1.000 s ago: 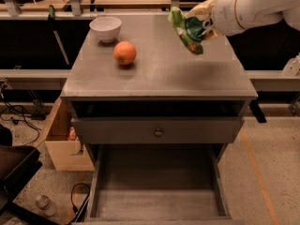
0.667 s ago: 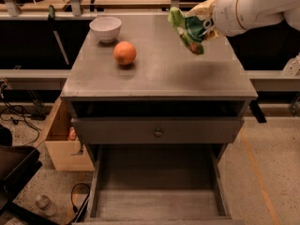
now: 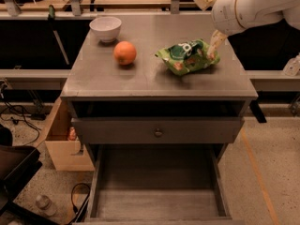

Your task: Pick green rice chip bag from middle drawer and place on counter

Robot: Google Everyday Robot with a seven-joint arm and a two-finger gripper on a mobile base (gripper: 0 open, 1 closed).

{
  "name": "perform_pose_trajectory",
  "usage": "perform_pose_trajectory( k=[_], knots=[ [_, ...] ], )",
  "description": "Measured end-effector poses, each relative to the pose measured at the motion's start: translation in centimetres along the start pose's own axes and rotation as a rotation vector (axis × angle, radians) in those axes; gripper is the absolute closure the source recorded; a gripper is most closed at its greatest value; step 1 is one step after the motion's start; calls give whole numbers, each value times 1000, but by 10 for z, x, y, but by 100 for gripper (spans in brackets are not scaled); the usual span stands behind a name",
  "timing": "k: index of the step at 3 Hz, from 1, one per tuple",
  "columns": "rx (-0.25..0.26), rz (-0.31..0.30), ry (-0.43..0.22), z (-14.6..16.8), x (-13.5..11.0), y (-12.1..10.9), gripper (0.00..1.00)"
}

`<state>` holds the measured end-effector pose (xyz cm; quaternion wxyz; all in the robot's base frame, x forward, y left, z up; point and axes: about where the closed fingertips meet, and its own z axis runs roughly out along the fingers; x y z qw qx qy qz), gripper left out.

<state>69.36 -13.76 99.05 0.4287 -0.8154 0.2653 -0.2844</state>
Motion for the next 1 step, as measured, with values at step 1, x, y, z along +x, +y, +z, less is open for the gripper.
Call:
perform_pose_trajectory(
  k=[1],
  knots=[
    [0,0,0,0,0,0,0]
  ],
)
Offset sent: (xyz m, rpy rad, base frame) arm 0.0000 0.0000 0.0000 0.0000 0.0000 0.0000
